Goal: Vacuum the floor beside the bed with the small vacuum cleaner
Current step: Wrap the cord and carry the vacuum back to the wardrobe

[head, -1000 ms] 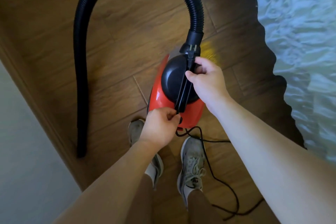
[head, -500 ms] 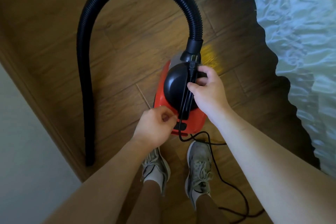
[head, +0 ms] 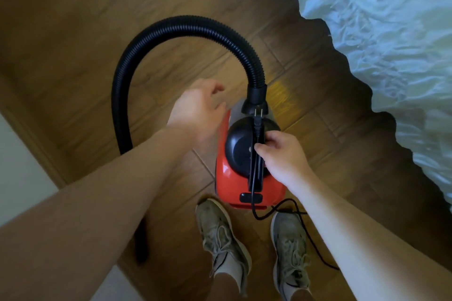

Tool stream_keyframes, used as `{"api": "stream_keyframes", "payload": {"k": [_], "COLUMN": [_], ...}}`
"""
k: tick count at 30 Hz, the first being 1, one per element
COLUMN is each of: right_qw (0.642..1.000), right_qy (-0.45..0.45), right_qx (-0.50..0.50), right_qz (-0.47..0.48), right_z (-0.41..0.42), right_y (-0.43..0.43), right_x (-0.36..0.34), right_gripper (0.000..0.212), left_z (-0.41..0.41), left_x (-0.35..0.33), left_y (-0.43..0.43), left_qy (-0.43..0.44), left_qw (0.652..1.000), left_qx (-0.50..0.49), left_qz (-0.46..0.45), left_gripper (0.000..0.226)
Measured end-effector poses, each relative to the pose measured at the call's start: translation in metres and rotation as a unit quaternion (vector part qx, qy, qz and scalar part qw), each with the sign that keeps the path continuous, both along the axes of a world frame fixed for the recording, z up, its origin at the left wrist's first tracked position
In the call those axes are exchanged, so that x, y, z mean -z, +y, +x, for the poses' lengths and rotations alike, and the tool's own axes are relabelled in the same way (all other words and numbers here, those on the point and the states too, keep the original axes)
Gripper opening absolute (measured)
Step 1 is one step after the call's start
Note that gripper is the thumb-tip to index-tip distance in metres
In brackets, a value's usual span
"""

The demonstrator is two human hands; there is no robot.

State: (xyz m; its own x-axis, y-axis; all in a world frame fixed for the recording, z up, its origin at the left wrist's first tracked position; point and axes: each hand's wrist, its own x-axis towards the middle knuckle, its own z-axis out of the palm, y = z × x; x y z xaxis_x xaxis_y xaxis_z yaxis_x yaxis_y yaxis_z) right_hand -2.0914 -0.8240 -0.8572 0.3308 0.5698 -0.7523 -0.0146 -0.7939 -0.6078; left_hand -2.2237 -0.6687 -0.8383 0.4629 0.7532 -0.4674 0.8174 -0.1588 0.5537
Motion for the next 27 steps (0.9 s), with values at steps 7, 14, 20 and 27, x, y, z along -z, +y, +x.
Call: {"api": "stream_keyframes", "payload": {"k": [7,14,20,27], "right_qw": [1.000,1.000,1.000,0.999], "right_qy": [-0.015,-0.006,-0.009,0.009], "right_qx": [0.019,0.029,0.027,0.052], "right_qz": [-0.002,0.004,0.005,-0.001], "right_z": [-0.004,-0.004,-0.005,-0.007], "right_y": [-0.003,-0.004,-0.003,-0.004], "right_x": [0.004,0.008,0.006,0.007], "right_gripper": [0.012,0.013,0.011,0.018], "left_z": [0.037,0.036,0.004,-0.016], "left_x": [0.007,0.020,0.021,0.007], "left_y": [0.068,0.116,0.117,0.093], "left_qy": [0.031,0.155,0.159,0.142], "left_qw": [0.979,0.980,0.983,0.981], "left_qx": [0.136,0.041,0.012,-0.036], "left_qz": [0.149,0.115,0.092,0.126], "left_gripper": [0.061,0.090,0.079,0.055]}}
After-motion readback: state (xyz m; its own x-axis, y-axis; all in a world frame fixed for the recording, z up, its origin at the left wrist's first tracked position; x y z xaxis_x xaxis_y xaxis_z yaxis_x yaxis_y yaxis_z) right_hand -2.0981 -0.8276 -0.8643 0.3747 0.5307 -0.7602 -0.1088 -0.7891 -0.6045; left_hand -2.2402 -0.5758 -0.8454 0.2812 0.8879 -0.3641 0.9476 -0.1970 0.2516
